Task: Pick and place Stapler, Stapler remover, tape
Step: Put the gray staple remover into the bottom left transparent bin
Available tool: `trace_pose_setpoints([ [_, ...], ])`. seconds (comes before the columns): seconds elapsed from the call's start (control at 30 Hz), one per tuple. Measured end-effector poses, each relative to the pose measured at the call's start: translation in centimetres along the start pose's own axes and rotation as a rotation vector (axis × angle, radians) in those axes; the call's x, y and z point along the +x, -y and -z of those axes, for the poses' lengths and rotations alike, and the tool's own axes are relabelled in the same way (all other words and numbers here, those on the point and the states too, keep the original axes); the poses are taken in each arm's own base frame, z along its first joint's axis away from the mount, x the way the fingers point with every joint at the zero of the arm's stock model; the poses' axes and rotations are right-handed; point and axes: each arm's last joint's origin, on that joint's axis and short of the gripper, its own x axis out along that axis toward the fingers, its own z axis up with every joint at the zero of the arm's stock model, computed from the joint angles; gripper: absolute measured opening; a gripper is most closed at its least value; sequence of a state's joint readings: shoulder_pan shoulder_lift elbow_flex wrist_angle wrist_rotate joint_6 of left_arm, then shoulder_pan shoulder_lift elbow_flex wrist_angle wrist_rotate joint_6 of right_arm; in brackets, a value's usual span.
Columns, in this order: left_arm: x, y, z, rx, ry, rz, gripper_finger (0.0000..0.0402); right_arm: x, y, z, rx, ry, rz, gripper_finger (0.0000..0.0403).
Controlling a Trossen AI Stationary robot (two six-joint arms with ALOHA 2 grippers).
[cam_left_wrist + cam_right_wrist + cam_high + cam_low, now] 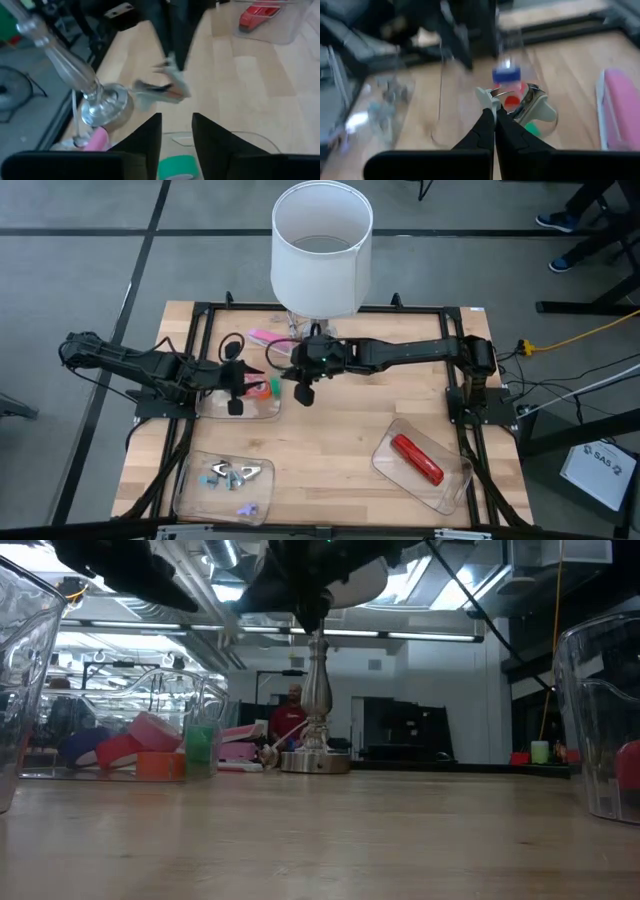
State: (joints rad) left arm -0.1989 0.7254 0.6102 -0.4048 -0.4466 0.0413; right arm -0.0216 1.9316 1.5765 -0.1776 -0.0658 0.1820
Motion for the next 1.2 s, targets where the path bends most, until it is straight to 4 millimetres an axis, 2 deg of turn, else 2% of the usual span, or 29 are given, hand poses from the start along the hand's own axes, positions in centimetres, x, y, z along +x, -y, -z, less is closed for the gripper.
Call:
trace_pose_setpoints([
  [0.17, 0.1, 0.0, -0.1, 0.076, 0.006, -0.010, 0.0136, -0.1, 0.0, -0.8, 0.020, 0.090, 0.057, 0.0000],
  [0.47, 0.0, -0.2, -0.4, 0.087, 0.027, -0.067, 0.0169, 0.0, -0.9, -0.7, 0.001, 0.088, 0.008, 0.0000],
  [0.6, 0.0, -0.2, -0.4, 0.036, 0.029, -0.091, 0.0165, 0.0, -2.0, -0.6, -0.101, 0.094, -0.031, 0.0000],
  [0.83, 0.0, -0.2, -0.6, -0.223, 0.062, -0.049, 0.0152, -0.1, -3.8, -0.6, -0.321, 0.138, -0.030, 0.0000],
  [1.2, 0.1, 0.0, -0.8, -0.326, 0.081, 0.005, 0.0123, -0.1, -4.1, -0.5, -0.431, 0.123, 0.008, 0.0000],
])
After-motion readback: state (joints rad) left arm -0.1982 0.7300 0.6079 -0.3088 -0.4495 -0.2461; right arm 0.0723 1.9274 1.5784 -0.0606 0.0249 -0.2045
